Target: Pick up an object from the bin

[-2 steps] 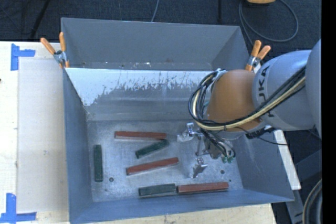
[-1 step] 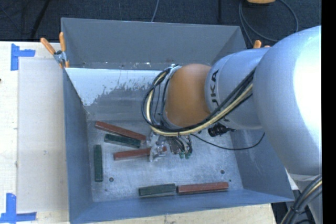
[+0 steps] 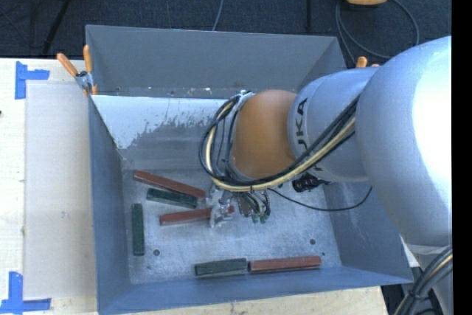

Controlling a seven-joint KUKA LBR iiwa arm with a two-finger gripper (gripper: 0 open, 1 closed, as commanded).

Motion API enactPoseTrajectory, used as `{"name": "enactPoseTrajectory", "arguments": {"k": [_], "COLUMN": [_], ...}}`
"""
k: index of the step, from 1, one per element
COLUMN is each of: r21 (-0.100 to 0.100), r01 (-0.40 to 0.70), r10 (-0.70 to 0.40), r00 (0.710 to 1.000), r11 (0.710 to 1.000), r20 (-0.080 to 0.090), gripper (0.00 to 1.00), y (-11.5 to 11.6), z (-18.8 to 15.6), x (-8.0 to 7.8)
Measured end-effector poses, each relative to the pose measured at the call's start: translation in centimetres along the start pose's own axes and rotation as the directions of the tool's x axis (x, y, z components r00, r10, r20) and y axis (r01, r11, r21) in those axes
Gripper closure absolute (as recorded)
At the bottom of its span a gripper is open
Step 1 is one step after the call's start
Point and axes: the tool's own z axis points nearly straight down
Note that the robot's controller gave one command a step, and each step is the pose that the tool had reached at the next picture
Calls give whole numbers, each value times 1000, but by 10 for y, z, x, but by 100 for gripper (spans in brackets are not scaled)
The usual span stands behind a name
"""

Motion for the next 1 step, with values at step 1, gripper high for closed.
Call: {"name": "enactPoseTrajectory", "arguments": {"k": [1], "r21": [-5], "r01": [353], "r10": [-353], "r00": [935], "r11": [936], "r20": [-15], "gripper": [100], "y": [-9], "z": [-146], "x": [4]}}
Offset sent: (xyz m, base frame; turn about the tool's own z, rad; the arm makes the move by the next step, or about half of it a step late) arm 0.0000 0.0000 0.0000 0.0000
